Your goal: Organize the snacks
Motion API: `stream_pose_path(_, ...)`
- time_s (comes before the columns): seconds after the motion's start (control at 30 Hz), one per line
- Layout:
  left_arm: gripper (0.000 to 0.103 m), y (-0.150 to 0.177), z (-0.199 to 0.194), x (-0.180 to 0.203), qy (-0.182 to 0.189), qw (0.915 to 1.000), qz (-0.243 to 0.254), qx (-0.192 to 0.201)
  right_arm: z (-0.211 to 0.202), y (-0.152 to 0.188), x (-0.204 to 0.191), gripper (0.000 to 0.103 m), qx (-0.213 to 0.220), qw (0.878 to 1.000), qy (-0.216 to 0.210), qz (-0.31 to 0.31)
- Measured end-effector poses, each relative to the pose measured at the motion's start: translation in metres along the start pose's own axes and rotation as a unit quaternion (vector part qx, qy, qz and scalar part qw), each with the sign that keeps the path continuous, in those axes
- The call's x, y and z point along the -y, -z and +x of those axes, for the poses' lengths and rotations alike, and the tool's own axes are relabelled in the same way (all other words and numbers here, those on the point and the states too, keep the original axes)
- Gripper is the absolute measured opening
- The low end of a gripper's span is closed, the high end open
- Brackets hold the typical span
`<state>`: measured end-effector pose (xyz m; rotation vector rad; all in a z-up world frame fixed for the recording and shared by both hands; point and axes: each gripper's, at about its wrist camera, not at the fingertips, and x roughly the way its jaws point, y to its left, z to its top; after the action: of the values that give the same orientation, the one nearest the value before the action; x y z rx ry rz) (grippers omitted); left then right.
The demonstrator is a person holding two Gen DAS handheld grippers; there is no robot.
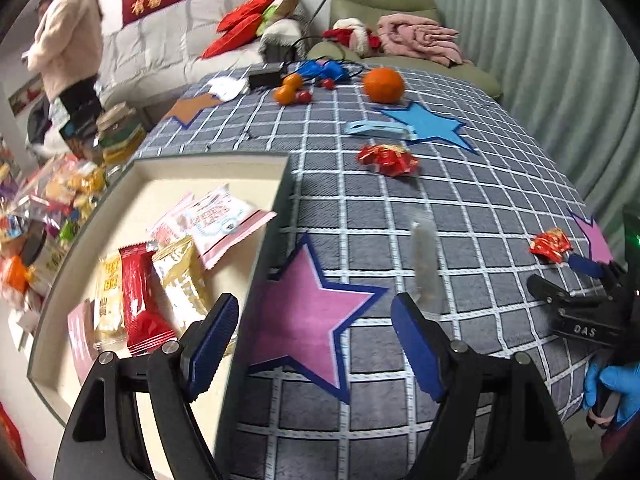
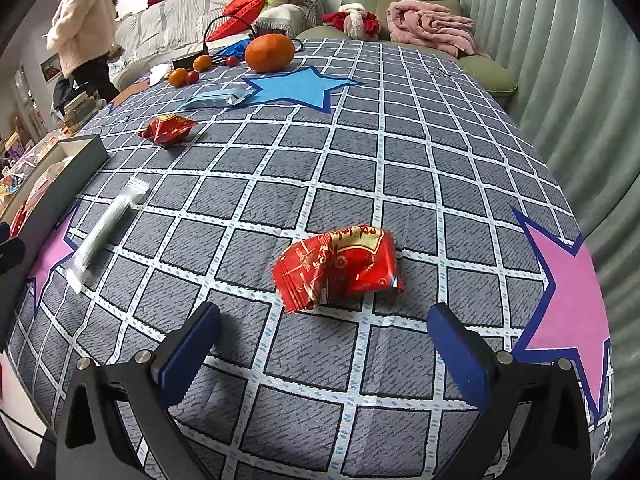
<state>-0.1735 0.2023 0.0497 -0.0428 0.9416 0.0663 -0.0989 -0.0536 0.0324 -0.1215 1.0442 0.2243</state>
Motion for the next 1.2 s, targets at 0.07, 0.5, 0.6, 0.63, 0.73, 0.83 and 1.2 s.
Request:
stream_pose_path(0.07, 0.082, -0.005, 0.003, -0.011, 0.02, 0.9995, -0.022, -0.006, 0.0, 0.0, 0.0, 0.103, 0.001, 1.0, 0.0, 0.0)
stream_pose_path(0.5, 0.082, -0.037, 0.037, -0.112, 0.005, 0.9751, -0.217, -0.044, -0.001, 0.0, -0.001, 0.103, 0.001, 1.0, 0.0, -0.001)
stream_pose_path(0.6, 0.082, -0.036, 0.046, -0.107, -0.043, 0.9804, -0.187, -0.044, -0.001, 0.001, -0.001, 0.103, 0.001, 1.0, 0.0, -0.001)
stream_pose_path(0.63, 0.082, -0.038, 0.052, -0.104, -0.056, 0.981, -0.18, -0.045, -0.001, 0.001, -0.001, 0.103, 0.001, 1.0, 0.0, -0.001)
stream_pose_path(0.73, 0.082, -0.046, 0.062, -0.104, -0.091, 0.9787, -0.176, -0.054, -0.001, 0.001, -0.001, 0.103, 0.001, 1.0, 0.0, -0.001)
stream_pose_path(0.83, 0.082, -0.049, 0.05, -0.091, -0.073, 0.983, -0.164, -0.038, -0.001, 0.001, -0.001, 0.103, 0.002, 1.0, 0.0, -0.001)
stream_pose_path(1.2, 0.083, -0.044, 0.047, 0.035, 0.03, 0.9973, 0.016, -0.066, -0.001, 0.001, -0.001, 0.103, 0.002, 1.0, 0.0, -0.001)
